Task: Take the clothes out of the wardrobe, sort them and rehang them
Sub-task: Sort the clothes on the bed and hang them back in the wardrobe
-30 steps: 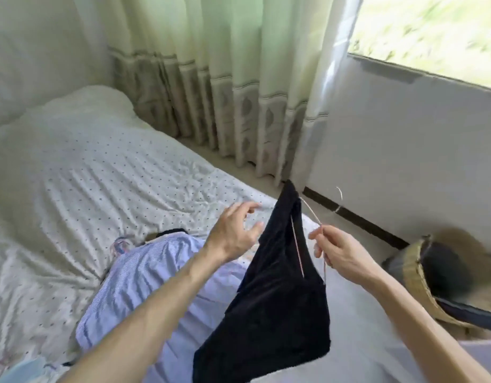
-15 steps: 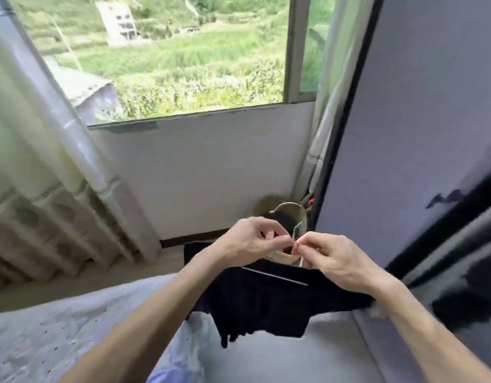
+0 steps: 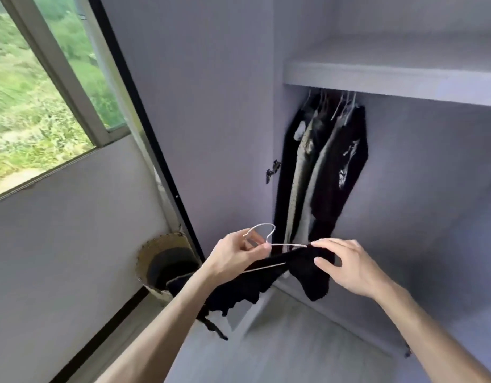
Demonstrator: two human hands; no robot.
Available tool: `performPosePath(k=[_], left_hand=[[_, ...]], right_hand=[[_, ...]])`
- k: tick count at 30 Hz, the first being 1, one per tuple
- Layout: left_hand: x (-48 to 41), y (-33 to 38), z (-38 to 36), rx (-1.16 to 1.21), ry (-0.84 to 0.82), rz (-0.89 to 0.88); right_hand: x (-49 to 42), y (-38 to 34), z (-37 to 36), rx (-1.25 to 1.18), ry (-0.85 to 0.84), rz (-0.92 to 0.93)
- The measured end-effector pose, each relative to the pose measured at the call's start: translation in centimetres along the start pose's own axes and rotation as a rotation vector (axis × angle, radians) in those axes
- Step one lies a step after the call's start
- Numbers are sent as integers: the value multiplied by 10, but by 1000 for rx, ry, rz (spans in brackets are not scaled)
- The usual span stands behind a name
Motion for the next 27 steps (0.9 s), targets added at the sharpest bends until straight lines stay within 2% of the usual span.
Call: performPosePath(k=[4,6,10,13,20,24,27], left_hand=[[-29,15,-16,-45,-74,-79],[-44,26,-28,-83,-105,-114],[-69,43,-63,-174,-184,-152],[-81,60,-86,-195,-215,-197],[-106,89,-129,-205,-281,-276],[-130,85,-121,-435,-335,-265],[-157,86,-88,-670,-265,-276]], right_hand=[[30,19,6,75,60,-60],[44,25,6,47,32,-90],[75,36,-7,-142,-262,-231],[96,30,-6,-366,-368,-250],[119,35,5,-885,-238,-329],[109,45,9,-971,-158,-402],[91,49,15,-1137,-60,-455]])
Point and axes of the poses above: each hand's wrist, its own x-axis away from the middle knuckle, its own z-axis out of the back of the hand, y = z × x, the point moved 9 cm from there along -x, towards the middle knuckle, and after that the axes turned 8 degrees about x, right-handed, at the moved point
